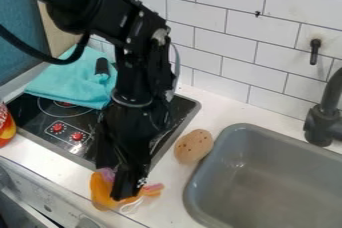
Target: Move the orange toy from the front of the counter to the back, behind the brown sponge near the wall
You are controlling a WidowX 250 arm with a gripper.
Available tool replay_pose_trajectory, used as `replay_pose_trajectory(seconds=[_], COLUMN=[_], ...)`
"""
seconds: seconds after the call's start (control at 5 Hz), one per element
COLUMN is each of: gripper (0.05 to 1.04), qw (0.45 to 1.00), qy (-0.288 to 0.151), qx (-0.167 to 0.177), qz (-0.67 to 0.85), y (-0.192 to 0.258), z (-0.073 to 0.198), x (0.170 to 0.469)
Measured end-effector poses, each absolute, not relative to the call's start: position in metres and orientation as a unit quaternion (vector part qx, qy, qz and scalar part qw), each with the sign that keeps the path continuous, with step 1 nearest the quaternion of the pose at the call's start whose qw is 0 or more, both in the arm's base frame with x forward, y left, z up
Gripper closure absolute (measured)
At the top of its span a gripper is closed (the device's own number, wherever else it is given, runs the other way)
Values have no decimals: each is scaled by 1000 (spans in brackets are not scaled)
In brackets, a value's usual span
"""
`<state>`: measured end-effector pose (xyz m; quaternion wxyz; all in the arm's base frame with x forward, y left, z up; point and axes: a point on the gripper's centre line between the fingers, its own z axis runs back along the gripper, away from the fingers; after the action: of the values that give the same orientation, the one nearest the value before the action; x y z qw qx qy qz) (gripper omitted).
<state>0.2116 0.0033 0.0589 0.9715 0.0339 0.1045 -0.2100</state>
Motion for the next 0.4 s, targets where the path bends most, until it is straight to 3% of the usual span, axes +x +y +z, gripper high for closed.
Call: replay_pose_trajectory(seconds=[0.4], gripper=[114], qw=[970], qy=[127], qx=[29], qz=[-205], y=[-3], z=[40], x=[211])
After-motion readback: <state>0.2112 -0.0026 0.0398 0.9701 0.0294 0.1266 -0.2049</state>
